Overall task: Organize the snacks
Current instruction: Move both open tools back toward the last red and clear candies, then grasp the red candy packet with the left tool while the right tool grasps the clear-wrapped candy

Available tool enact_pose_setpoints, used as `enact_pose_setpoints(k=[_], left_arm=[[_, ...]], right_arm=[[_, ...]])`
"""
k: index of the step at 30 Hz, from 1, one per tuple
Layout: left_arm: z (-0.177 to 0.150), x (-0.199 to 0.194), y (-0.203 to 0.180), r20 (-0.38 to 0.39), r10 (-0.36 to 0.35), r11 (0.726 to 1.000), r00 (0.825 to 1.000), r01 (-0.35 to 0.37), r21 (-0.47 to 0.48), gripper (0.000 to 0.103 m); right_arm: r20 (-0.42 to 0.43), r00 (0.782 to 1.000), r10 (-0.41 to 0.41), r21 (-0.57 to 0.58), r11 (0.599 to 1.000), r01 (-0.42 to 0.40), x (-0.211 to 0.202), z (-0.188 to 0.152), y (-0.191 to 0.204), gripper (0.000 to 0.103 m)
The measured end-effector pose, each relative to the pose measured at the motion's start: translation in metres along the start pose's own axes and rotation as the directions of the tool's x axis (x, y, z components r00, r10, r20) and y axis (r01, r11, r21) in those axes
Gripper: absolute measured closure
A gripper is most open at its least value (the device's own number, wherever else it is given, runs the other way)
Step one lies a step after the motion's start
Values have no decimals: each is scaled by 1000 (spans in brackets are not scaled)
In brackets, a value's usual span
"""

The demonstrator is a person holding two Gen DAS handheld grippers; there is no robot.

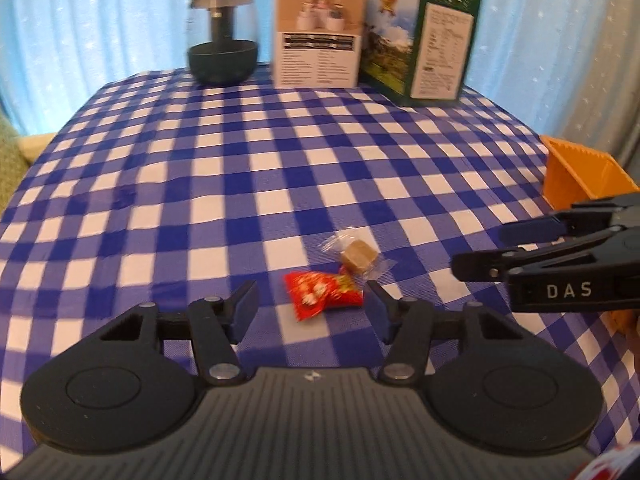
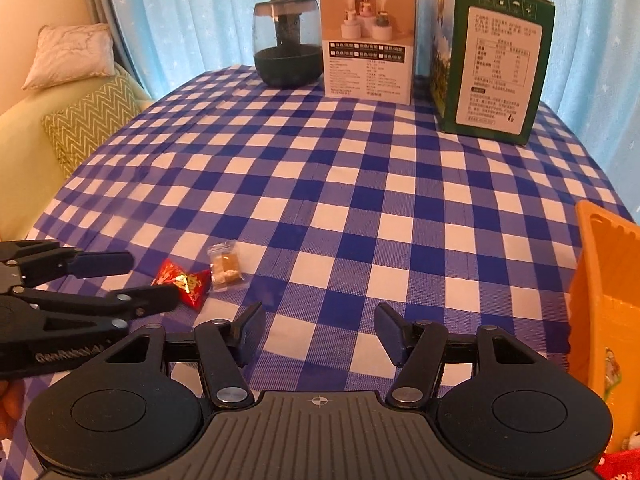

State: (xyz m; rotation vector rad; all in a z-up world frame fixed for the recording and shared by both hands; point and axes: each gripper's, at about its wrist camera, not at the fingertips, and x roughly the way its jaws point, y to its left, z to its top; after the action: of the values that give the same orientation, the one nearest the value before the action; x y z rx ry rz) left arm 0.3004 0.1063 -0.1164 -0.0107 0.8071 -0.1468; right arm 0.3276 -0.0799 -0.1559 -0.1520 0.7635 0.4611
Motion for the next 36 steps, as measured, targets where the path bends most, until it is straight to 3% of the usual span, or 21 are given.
enact_pose_setpoints(k=[4, 8, 13, 16, 26, 30, 32, 34, 36], left_arm=[[1, 12, -6, -15, -2, 998, 1000, 3, 68, 49], [1, 19, -6, -23, -19, 997, 1000, 20, 74, 51], [1, 20, -7, -32, -15, 997, 999, 17, 76, 82], [1, 19, -4, -32, -7, 998, 999, 9, 56, 91], [2, 17, 8, -30, 5, 1000, 1000, -5, 1, 89], [3, 18, 11, -21, 13, 1000, 1000, -14, -25, 70], [3, 18, 14, -15, 22, 999, 1000, -23, -49, 67], [2, 18, 19, -9, 31, 995, 999, -32, -92, 55], [2, 18, 25, -1, 39, 989, 999, -38, -141, 53]], right_arm=[[0, 1000, -1, -2, 1000, 1, 5, 3, 2, 42], [4, 1000, -2, 8, 1000, 2, 9, 7, 4, 42], [13, 1000, -2, 8, 1000, 2, 12, 9, 6, 42], [19, 1000, 1, 4, 1000, -1, 13, 10, 8, 42], [16, 1000, 13, -7, 1000, -13, 16, 11, 10, 42], [16, 1000, 16, -10, 1000, -15, 17, 11, 10, 42], [17, 1000, 17, -13, 1000, -17, 19, 12, 10, 42], [22, 1000, 20, -17, 1000, -20, 20, 13, 11, 42], [26, 999, 21, -21, 1000, -20, 21, 13, 13, 42]])
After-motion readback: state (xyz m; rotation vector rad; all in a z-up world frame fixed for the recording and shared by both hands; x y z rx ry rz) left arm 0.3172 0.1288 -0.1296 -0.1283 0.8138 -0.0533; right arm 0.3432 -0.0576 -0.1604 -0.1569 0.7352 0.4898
